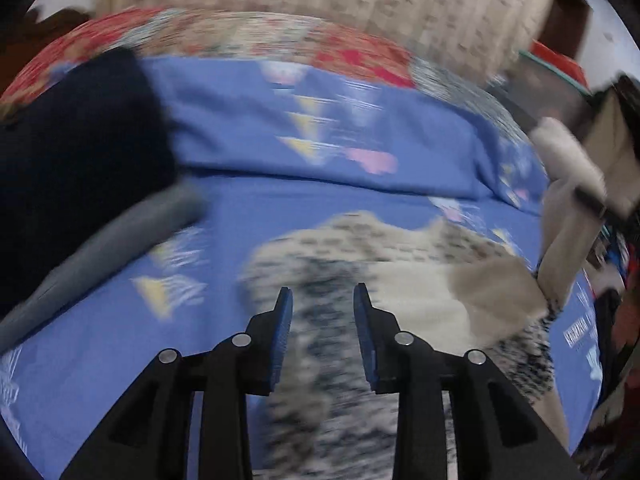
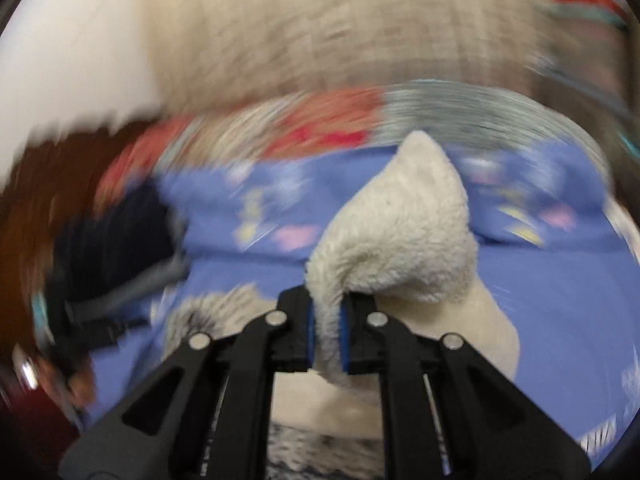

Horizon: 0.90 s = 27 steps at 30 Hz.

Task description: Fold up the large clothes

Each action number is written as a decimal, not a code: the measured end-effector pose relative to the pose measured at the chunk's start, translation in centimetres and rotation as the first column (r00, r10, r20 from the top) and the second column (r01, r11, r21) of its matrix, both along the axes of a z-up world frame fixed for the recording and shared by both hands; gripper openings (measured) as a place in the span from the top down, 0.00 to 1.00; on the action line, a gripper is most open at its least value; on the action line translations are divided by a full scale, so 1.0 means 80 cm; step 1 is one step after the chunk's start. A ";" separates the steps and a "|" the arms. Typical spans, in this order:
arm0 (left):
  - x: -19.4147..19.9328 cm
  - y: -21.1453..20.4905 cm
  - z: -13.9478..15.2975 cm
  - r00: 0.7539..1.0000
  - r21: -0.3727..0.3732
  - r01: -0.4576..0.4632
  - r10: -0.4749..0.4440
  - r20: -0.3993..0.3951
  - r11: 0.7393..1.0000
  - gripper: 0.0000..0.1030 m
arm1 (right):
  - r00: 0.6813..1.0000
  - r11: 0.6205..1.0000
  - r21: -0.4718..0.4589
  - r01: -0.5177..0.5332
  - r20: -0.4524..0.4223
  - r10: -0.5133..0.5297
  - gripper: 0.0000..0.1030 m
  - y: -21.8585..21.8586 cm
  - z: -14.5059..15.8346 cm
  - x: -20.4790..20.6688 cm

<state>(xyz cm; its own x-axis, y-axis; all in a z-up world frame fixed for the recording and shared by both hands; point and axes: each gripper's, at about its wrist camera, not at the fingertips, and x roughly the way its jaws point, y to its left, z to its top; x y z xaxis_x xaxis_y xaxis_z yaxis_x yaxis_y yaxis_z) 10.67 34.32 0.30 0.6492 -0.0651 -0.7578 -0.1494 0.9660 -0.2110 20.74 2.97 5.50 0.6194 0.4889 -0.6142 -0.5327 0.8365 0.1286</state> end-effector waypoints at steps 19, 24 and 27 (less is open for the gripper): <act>0.029 -0.015 -0.023 0.998 -0.104 0.056 -0.053 0.036 0.993 0.47 | 0.988 0.970 -0.186 -0.156 -0.030 0.153 0.22 0.047 -0.098 -0.069; 0.077 -0.067 -0.081 0.988 0.074 0.107 -0.097 -0.122 0.992 0.47 | 0.943 0.968 -0.187 0.166 -0.258 -0.212 0.35 -0.070 -0.158 0.033; 0.100 -0.064 -0.142 0.968 0.100 0.107 -0.080 -0.239 0.989 0.47 | 0.853 0.933 -0.213 0.290 -0.385 -0.353 0.27 -0.128 -0.226 0.060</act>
